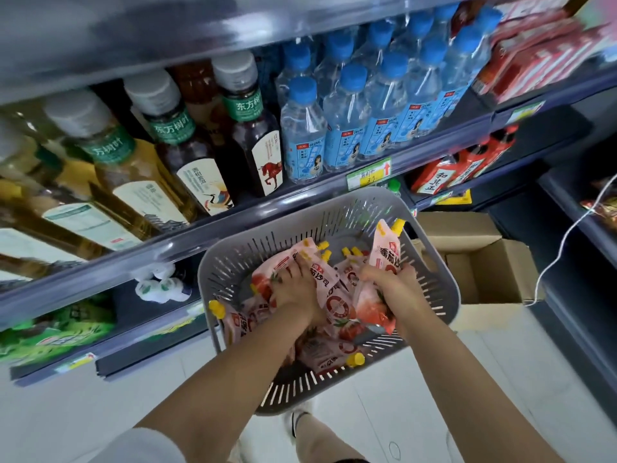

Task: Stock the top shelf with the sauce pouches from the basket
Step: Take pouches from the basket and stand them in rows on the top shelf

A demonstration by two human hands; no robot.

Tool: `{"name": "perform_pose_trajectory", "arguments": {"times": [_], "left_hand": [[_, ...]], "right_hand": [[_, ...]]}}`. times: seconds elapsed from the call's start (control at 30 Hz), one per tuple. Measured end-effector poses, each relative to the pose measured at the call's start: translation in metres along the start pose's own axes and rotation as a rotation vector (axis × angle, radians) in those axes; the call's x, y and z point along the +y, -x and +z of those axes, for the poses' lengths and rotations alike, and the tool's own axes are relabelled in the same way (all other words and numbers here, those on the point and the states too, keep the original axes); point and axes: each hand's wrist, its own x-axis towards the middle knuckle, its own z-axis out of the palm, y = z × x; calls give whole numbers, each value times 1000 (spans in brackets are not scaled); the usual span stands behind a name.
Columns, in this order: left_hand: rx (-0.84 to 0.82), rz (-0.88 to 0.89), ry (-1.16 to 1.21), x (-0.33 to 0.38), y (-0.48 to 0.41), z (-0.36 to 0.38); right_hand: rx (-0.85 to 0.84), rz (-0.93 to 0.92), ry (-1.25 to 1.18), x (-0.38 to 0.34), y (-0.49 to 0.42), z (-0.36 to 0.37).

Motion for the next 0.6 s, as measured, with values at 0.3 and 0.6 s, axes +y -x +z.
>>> {"name": "perform_pose_trajectory", "arguments": {"times": [0.3,0.6], "left_hand": [[281,149,276,-85,83,-61],[695,197,446,-218,239,-97]], "right_hand": [[198,-254,288,-22,83,42],[144,-599,413,-39,223,121]]}}
